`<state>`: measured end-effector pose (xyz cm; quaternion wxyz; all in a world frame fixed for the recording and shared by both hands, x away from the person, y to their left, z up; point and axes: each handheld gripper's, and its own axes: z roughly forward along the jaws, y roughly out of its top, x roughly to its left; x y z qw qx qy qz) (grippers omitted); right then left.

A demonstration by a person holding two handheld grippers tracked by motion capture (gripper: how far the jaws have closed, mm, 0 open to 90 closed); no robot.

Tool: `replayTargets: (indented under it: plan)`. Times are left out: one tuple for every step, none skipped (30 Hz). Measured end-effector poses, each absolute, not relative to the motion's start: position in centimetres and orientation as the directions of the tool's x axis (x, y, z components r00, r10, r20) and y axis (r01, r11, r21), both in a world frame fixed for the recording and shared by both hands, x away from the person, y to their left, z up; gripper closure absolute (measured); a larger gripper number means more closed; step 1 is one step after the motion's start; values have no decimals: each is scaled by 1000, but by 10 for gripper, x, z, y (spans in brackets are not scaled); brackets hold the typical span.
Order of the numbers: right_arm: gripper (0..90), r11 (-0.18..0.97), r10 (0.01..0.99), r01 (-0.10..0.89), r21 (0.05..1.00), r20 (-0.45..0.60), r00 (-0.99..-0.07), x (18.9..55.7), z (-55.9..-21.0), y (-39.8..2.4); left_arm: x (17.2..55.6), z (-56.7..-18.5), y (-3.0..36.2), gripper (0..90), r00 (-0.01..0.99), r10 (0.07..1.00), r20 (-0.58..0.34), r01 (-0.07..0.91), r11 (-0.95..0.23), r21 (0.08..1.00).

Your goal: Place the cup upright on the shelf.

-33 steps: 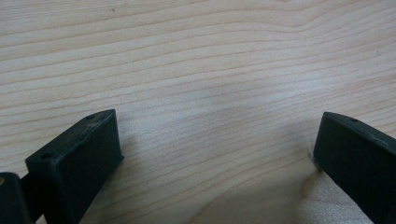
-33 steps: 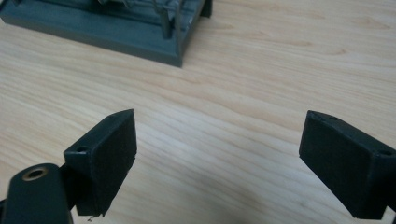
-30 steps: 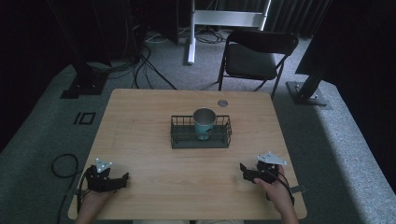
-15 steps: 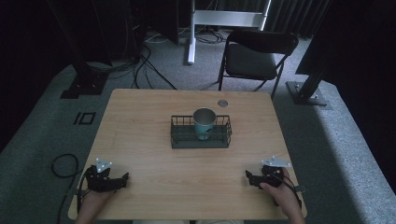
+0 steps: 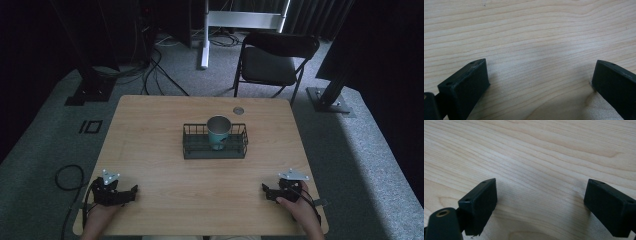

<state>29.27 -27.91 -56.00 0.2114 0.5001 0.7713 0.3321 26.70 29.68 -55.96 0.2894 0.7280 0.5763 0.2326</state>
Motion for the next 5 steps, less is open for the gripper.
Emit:
replayTargets:
  plan:
    - [109, 279, 912, 631, 724, 6, -410, 293, -560, -279, 267, -560, 297, 14, 227, 974, 5, 704, -168, 690]
    - [109, 279, 912, 631, 723, 6, -410, 293, -560, -279, 267, -560, 297, 14, 228, 974, 5, 704, -168, 689]
    - [109, 279, 912, 632, 723, 6, -410, 293, -560, -279, 267, -560, 297, 14, 227, 974, 5, 705, -168, 689]
    - [109, 279, 912, 631, 723, 6, -410, 293, -560, -279, 267, -560, 297, 14, 228, 974, 6, 705, -169, 689]
    - [109, 279, 912, 632, 723, 6, -410, 293, -560, -279, 267, -560, 297, 14, 227, 974, 5, 704, -168, 690]
